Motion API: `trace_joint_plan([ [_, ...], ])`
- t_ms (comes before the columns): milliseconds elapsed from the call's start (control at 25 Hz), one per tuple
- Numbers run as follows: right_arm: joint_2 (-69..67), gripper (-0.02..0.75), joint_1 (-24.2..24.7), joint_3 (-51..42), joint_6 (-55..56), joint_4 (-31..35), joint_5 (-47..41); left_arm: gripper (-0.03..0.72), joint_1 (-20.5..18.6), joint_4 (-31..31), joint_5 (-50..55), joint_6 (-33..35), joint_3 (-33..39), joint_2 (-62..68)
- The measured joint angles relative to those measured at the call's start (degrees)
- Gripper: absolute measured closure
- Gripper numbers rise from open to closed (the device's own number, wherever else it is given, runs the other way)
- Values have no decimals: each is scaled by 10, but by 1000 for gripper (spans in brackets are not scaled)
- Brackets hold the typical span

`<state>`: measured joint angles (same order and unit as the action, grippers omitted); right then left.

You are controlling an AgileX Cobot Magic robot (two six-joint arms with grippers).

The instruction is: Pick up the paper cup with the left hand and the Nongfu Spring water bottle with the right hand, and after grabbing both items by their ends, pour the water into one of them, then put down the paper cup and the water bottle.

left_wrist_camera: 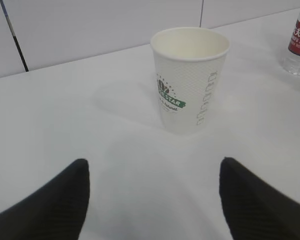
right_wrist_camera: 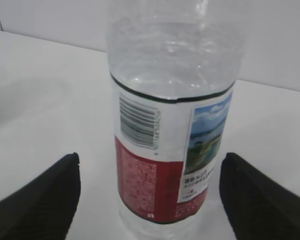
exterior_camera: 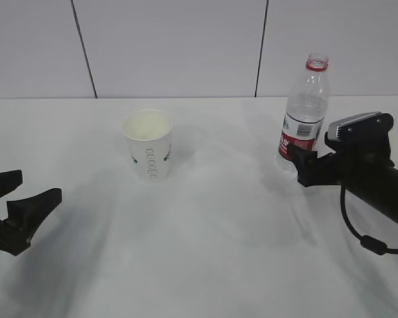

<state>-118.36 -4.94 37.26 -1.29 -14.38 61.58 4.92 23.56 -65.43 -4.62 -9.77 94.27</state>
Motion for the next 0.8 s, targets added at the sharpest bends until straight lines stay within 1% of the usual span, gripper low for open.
trace_joint_plan([
  [400,-42,74,0,70,13,7,-28,96,0,6,0,0,0,0],
  [800,-93,74,0,147,57,8,-35,96,0,9,0,0,0,0],
])
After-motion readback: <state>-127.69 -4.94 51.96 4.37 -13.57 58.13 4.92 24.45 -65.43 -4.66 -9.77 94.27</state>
